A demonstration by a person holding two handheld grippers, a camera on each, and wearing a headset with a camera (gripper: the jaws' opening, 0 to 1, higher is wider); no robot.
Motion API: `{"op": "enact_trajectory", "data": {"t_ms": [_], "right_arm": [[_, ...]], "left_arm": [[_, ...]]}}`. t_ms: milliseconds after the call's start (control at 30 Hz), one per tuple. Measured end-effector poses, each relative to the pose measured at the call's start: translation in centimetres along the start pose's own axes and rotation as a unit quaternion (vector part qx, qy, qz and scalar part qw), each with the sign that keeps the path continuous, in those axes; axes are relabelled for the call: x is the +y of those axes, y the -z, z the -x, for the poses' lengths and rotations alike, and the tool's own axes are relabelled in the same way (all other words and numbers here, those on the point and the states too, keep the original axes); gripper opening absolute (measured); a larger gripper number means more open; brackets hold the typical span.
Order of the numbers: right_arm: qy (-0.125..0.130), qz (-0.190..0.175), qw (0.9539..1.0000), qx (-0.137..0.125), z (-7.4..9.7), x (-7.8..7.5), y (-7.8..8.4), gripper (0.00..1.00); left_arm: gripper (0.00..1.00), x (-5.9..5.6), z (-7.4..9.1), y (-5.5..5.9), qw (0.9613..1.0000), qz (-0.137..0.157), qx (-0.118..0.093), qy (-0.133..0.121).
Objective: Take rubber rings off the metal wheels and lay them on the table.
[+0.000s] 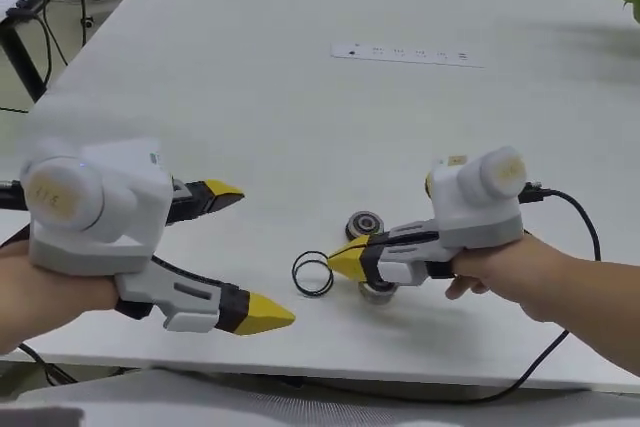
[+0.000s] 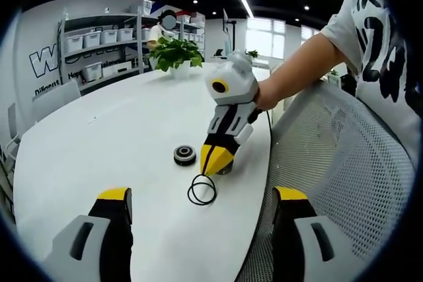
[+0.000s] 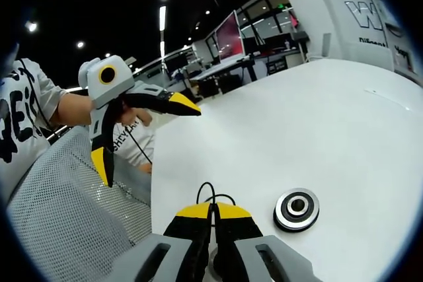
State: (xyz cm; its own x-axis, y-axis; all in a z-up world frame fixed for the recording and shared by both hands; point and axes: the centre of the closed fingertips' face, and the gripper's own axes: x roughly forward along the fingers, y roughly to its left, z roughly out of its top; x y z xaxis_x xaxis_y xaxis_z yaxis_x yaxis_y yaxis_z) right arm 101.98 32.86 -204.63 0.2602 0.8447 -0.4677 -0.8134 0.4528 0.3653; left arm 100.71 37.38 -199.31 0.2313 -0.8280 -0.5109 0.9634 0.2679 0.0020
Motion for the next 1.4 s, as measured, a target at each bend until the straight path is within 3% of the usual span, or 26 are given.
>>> {"op": "enact_trajectory", "data": {"t_ms": [800,1200,1400], "right_arm": [[0.027,0.022,0.9992,0.022,-0.4,-1.2,0.8,0.0],[0.032,0.044,0.9977,0.04,-0.5,-1.2,1.4,0.08],[0.039,0.043,0.998,0.026,0.2,-1.4,0.7,0.13]], "left_arm": [[0.85,-0.1,-0.2,0.7,0.9999,0.007,0.015,0.002],[0.85,-0.4,-0.4,1.0,0.9996,0.008,0.023,0.01],[0.84,-0.3,-0.5,0.9,0.9996,0.008,0.026,0.013]]}}
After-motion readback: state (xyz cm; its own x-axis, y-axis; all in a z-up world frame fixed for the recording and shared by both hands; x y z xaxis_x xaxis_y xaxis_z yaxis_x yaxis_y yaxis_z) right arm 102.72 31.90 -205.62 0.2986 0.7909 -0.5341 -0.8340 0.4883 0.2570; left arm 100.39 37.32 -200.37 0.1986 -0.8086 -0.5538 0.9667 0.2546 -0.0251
